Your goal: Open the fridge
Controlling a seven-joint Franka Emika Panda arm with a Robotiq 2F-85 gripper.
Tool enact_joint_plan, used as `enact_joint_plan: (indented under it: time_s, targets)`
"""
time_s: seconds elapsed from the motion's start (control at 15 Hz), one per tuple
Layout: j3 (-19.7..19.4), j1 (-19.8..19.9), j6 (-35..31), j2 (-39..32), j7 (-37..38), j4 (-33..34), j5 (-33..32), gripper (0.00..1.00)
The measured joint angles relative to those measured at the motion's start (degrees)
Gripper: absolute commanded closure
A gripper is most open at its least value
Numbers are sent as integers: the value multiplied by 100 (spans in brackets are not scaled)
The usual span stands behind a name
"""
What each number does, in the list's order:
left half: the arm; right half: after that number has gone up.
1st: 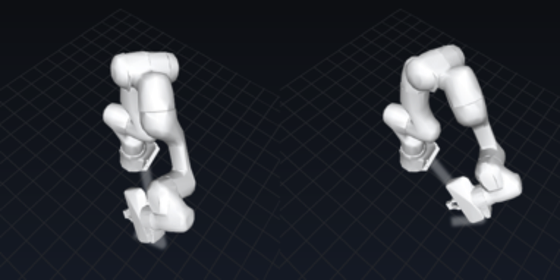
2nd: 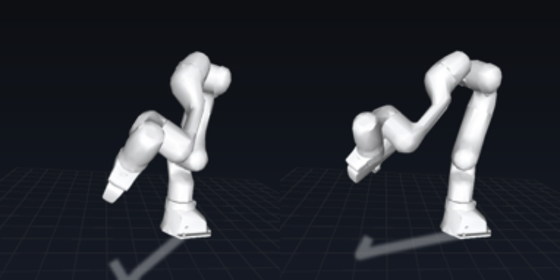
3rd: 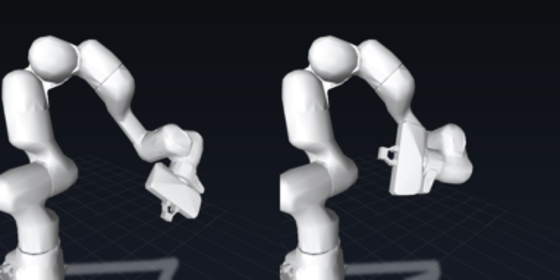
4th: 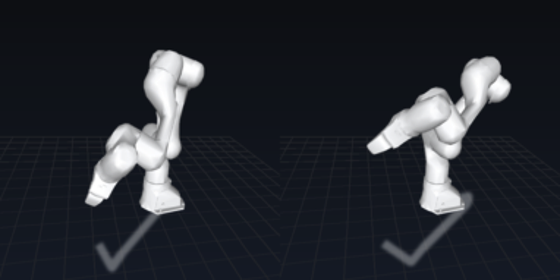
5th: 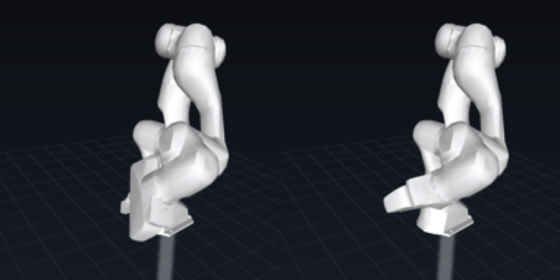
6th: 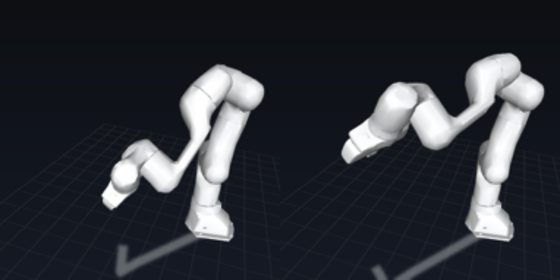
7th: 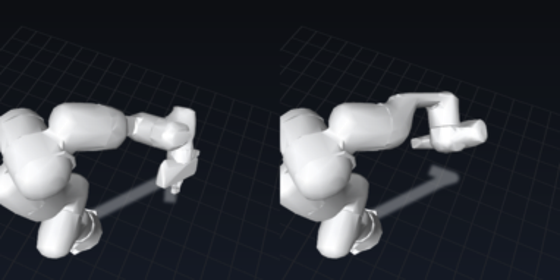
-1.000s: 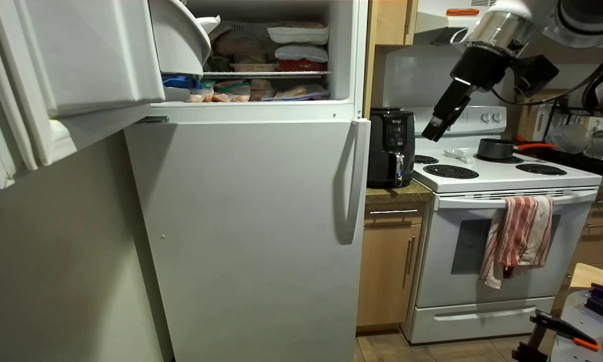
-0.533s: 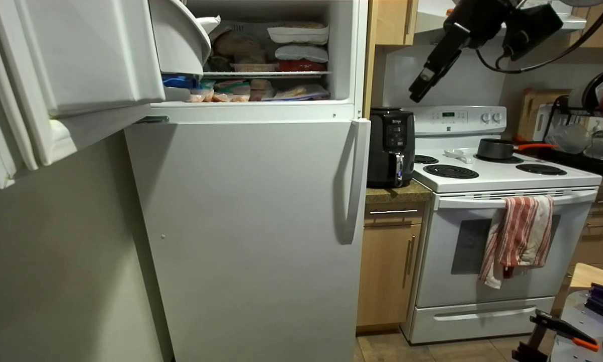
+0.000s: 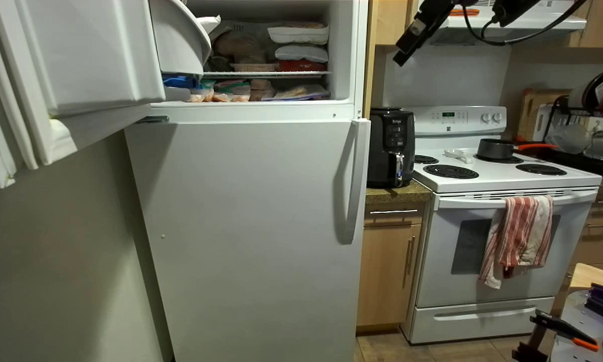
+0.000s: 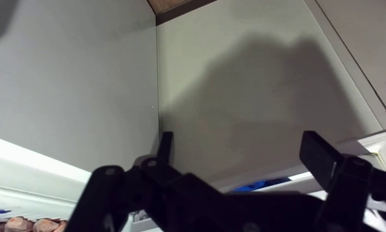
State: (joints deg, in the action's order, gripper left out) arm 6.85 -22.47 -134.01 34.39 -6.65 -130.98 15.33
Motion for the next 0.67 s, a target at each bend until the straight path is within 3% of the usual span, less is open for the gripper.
enact_joint_plan:
  time_s: [0.67]
  targets:
    - [148, -131, 0, -590, -571, 1021, 0, 0]
